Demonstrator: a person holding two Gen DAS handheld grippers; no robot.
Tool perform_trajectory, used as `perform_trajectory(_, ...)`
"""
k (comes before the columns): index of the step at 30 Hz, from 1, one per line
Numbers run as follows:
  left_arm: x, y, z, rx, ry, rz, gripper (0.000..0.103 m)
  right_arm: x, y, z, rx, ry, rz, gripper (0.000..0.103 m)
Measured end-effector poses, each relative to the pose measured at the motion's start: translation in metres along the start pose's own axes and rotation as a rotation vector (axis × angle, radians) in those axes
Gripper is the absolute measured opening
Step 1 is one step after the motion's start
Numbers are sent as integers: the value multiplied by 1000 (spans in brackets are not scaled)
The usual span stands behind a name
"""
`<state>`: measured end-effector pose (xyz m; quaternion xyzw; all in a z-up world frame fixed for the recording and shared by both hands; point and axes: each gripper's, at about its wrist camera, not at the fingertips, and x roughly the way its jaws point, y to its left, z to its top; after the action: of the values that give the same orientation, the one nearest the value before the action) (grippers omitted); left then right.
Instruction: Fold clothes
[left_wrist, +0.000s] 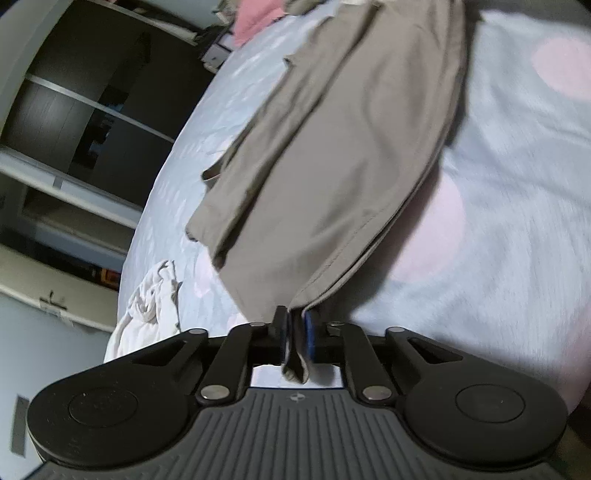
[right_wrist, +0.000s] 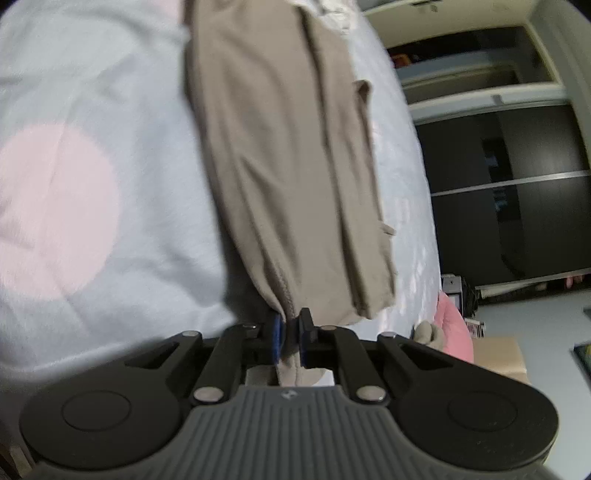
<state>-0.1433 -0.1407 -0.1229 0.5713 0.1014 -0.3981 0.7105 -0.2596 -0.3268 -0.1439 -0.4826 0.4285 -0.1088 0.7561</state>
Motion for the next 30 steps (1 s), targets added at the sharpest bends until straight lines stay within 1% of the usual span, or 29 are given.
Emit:
perform_trajectory(3, -9, 14, 2, -69, -17, 1, 4, -5, -17, 1, 72, -17, -23, 9)
perform_trajectory(8, -21, 38, 12, -186, -64, 29, 3, -5, -44, 7, 181, -49, -69, 8)
perform_trajectory(10, -22, 49, 17, -237, -78, 43, 3, -6, -51, 11, 218, -61, -83, 8)
perform_trajectory(14, -15, 67, 25, -312, -81, 57, 3, -9, -61, 15, 270, -76, -102, 8)
perform_trajectory(16, -11, 72, 27, -339, -78, 46, 3, -9, -65, 15, 296, -71, -93, 8)
perform_trajectory(21, -2, 77, 30, -362, -67, 25, 3, -5, -63, 15, 328, -52, -52, 8)
perform_trajectory(27, 8, 86, 31, -407, -51, 21, 3, -14, -57, 8, 357, -37, -12, 9)
perform_trajectory(30, 11, 91, 31, -434, -46, 19, 3, -12, -61, 6, 398, -36, 15, 9)
